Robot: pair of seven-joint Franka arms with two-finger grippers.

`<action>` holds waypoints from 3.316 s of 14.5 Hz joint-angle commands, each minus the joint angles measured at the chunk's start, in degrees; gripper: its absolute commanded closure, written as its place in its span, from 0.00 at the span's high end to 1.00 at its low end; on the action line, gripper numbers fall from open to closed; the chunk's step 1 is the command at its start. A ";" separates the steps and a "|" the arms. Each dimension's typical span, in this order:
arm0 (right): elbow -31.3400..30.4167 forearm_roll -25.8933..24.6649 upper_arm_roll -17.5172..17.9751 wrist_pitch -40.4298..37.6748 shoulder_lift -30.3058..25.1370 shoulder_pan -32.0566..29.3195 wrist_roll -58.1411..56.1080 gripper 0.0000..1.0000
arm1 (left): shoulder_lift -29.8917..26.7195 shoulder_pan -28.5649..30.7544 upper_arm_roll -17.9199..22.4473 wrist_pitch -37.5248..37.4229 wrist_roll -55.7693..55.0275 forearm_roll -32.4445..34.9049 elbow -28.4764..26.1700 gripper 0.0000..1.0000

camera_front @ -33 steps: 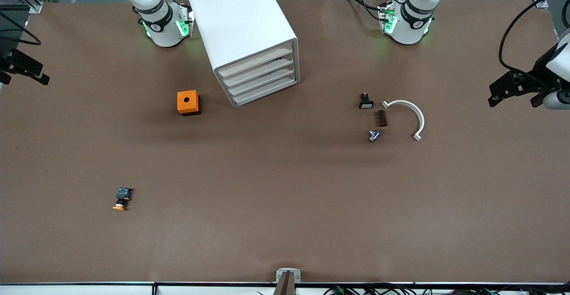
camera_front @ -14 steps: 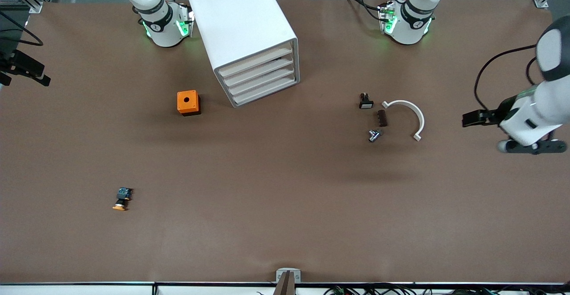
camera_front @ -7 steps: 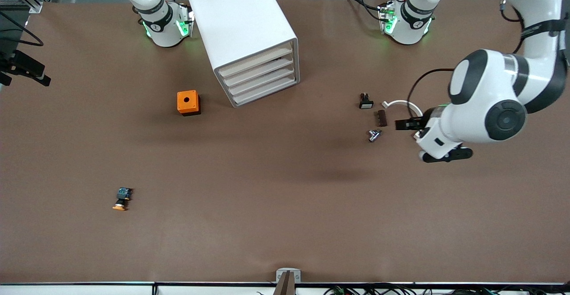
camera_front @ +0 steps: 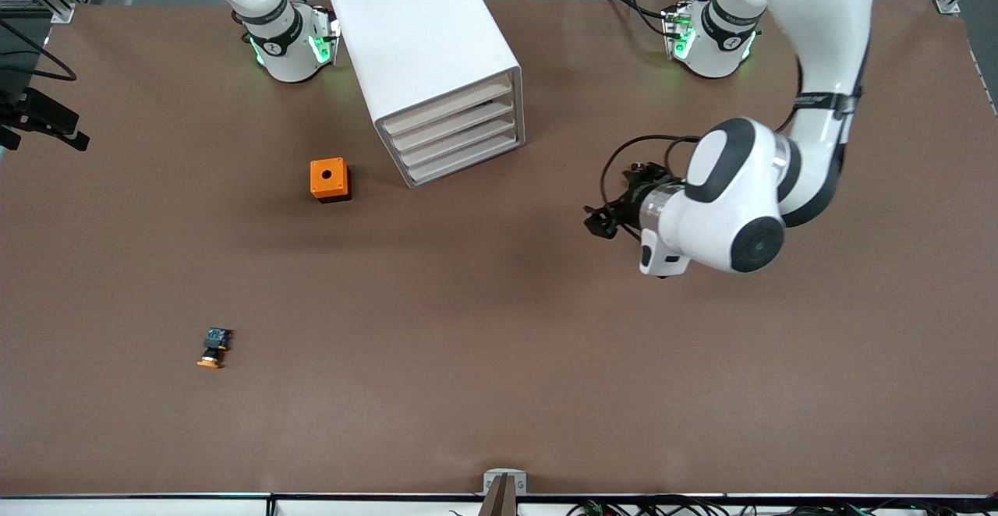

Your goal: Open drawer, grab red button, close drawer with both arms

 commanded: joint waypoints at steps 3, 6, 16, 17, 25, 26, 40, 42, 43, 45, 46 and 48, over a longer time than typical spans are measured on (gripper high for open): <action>-0.70 -0.96 0.22 0.54 -0.98 -0.30 0.10 1.00 | 9.47 -3.43 -0.12 -6.51 -30.53 -12.09 6.64 1.00; -0.09 -0.96 0.22 0.63 -0.63 -0.48 0.10 1.00 | 11.77 -4.92 -0.64 -8.11 -40.84 -17.55 6.74 1.00; 0.79 -0.96 0.13 0.54 0.34 -0.48 0.28 1.00 | 19.86 -6.85 -6.62 -8.91 -60.56 -21.17 6.39 0.67; 0.79 -0.96 0.13 0.54 0.34 -0.48 0.19 1.00 | 19.95 -7.64 -6.62 -8.91 -60.65 -21.17 6.22 0.64; 0.97 -1.04 0.13 0.46 1.22 -0.57 0.19 1.00 | 20.30 -9.50 -6.62 -13.39 -61.27 -20.29 3.67 0.51; 0.97 -1.04 0.13 0.54 1.31 -0.65 0.19 1.00 | 20.30 -9.50 -6.62 -13.74 -61.18 -20.12 3.32 0.50; 2.90 -2.80 -0.13 4.32 12.73 -1.18 0.28 1.00 | 22.76 -12.49 -6.45 -13.65 -60.48 -20.12 3.40 0.29; 3.16 -2.63 0.04 3.80 12.73 -0.83 3.25 1.00 | 23.37 -12.49 -6.53 -13.57 -60.48 -20.38 3.40 0.18; 2.99 -2.02 0.30 3.54 12.73 -0.57 6.92 1.00 | 23.29 -12.49 -6.53 -13.57 -60.48 -20.47 3.49 0.15; 2.99 -1.92 0.31 2.40 12.38 3.54 15.62 1.00 | 23.29 -12.49 -6.53 -13.57 -60.56 -20.38 3.49 0.08; 2.90 -1.83 0.39 2.22 12.38 5.13 20.53 1.00 | 23.29 -12.49 -6.53 -13.57 -60.56 -20.38 3.49 0.06; 2.72 0.52 0.48 2.30 12.38 8.82 28.45 1.00 | 23.29 -12.49 -6.53 -13.57 -60.48 -20.56 3.58 0.03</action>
